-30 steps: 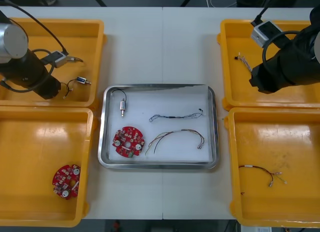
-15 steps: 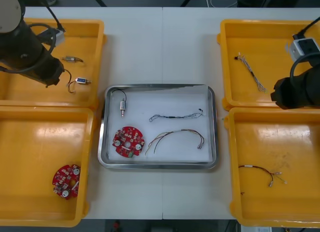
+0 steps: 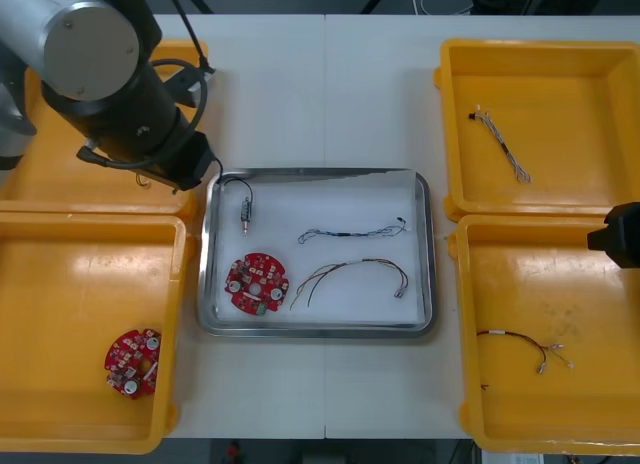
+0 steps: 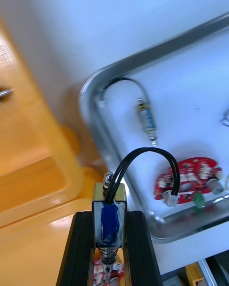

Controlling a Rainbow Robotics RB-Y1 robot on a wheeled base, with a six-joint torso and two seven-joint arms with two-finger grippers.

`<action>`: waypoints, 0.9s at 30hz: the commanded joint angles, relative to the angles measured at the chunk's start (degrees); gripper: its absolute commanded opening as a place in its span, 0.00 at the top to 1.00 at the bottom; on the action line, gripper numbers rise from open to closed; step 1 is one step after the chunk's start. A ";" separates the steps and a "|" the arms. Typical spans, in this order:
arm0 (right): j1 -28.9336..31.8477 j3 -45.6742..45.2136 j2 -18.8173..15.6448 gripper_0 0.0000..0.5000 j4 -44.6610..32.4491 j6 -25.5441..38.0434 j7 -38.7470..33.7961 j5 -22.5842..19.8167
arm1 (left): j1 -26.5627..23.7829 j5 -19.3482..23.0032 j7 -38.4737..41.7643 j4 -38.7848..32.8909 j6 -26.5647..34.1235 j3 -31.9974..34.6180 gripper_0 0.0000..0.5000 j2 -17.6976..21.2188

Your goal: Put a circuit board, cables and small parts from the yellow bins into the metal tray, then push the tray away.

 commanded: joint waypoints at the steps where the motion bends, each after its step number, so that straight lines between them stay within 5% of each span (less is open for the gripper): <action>1: 3.11 -2.00 -2.17 0.00 -2.15 0.17 -2.53 0.32 | -5.26 -1.35 11.58 -1.61 0.03 -5.17 1.00 -5.16; 13: 5.39 -1.83 -2.26 0.00 -2.15 0.17 -3.67 1.20 | -5.43 -3.46 13.96 6.74 -16.14 -17.65 1.00 -6.39; 27: 5.83 0.10 -2.34 0.00 -2.06 0.17 -4.73 2.79 | -5.43 -8.11 13.78 14.12 -23.00 -22.84 1.00 -8.67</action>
